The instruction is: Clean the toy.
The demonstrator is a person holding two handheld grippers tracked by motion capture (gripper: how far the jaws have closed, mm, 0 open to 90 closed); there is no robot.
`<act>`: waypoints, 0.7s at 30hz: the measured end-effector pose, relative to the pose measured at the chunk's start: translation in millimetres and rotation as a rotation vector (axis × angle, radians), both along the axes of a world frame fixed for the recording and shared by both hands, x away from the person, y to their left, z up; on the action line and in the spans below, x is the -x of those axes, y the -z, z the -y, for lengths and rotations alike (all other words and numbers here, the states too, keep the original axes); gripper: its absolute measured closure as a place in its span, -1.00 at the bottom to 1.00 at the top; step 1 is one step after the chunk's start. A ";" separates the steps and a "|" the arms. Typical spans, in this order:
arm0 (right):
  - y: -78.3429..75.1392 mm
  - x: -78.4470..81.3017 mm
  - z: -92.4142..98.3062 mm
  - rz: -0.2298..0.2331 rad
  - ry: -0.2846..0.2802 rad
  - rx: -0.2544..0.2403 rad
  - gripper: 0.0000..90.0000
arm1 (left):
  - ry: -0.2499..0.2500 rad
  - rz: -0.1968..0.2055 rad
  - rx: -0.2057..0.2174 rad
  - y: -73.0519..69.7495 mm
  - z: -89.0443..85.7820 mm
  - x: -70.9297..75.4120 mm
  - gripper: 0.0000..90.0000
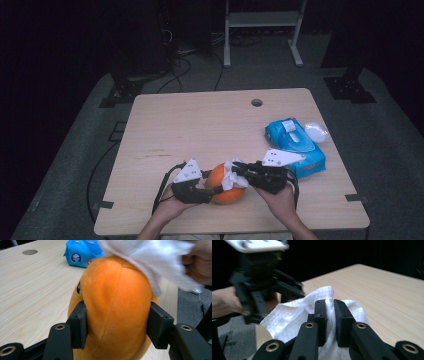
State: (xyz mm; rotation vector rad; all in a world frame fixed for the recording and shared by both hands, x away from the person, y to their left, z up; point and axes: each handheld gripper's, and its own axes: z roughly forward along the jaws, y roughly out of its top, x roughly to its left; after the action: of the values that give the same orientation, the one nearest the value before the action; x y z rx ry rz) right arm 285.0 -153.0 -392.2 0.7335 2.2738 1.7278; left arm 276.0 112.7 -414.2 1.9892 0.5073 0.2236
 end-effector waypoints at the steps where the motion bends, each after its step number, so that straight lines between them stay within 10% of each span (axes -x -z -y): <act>1: 2.8 -2.3 1.7 -0.009 0.003 0.001 0.80 | 0.000 0.003 0.001 1.4 0.3 0.0 -0.07; 7: 11.5 -11.5 4.0 -0.038 0.023 -0.004 0.79 | -0.021 -0.005 0.026 11.3 3.0 -4.4 -0.56; 21: 2.0 9.9 -17.6 0.074 -0.020 0.069 0.79 | -0.073 -0.020 0.056 12.6 2.4 -7.8 -0.24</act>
State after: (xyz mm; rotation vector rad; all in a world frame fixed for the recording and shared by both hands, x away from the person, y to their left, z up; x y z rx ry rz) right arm 275.1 -135.4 -394.3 0.6252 2.2860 1.6467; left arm 283.9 110.3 -426.8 1.9221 0.5939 0.2325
